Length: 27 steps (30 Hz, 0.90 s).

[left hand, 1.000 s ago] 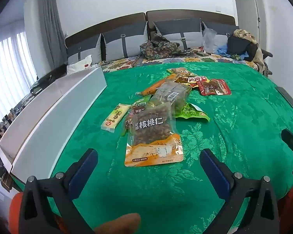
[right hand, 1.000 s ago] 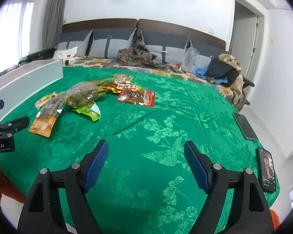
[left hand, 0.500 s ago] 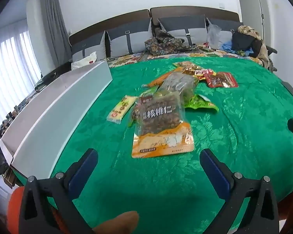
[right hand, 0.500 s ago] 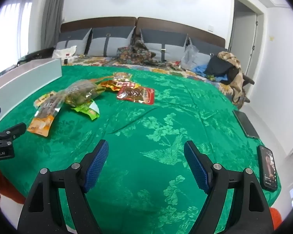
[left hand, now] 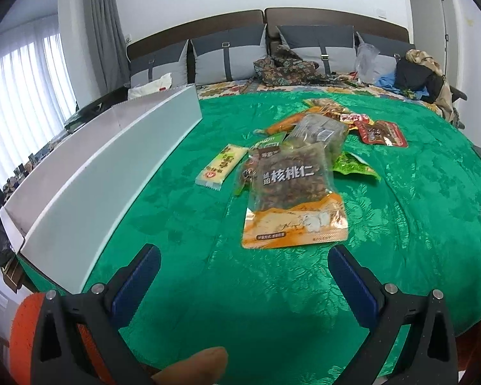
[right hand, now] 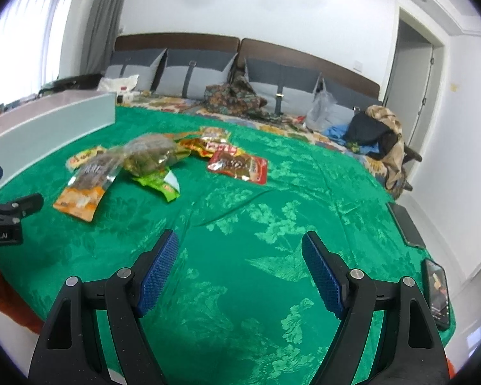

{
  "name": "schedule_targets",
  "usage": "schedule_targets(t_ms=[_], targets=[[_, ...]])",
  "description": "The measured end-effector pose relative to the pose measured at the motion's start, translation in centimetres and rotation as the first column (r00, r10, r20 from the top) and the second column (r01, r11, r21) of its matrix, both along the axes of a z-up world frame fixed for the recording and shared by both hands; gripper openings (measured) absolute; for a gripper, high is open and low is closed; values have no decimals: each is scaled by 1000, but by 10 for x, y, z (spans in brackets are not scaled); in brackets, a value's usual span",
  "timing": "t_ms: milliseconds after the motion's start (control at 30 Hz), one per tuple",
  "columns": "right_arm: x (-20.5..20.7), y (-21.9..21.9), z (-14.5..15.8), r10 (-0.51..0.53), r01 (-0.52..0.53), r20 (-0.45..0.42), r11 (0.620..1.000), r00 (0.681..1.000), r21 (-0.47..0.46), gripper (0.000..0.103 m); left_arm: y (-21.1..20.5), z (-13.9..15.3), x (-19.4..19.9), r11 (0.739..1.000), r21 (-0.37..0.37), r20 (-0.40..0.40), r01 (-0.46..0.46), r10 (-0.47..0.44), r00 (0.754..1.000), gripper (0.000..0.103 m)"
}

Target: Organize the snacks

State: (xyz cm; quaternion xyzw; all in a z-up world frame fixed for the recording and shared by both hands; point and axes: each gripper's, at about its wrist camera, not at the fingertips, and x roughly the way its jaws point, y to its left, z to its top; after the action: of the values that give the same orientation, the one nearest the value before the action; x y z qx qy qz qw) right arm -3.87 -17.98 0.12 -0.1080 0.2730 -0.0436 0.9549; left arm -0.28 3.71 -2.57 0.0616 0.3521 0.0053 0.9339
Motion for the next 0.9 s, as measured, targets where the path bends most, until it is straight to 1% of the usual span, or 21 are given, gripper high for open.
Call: schedule_targets(t_ms=[333, 567, 900], targets=[[2, -1, -5, -3, 3, -12, 1000, 1000, 8, 82, 5, -11, 6, 1000, 9, -27, -15, 16, 1000, 103], [9, -3, -14, 0, 1, -55, 1000, 999, 20, 82, 3, -21, 10, 1000, 23, -54, -5, 6, 999, 103], [13, -4, -19, 3, -1, -77, 1000, 997, 31, 82, 6, -34, 17, 1000, 22, -93, -3, 5, 996, 103]])
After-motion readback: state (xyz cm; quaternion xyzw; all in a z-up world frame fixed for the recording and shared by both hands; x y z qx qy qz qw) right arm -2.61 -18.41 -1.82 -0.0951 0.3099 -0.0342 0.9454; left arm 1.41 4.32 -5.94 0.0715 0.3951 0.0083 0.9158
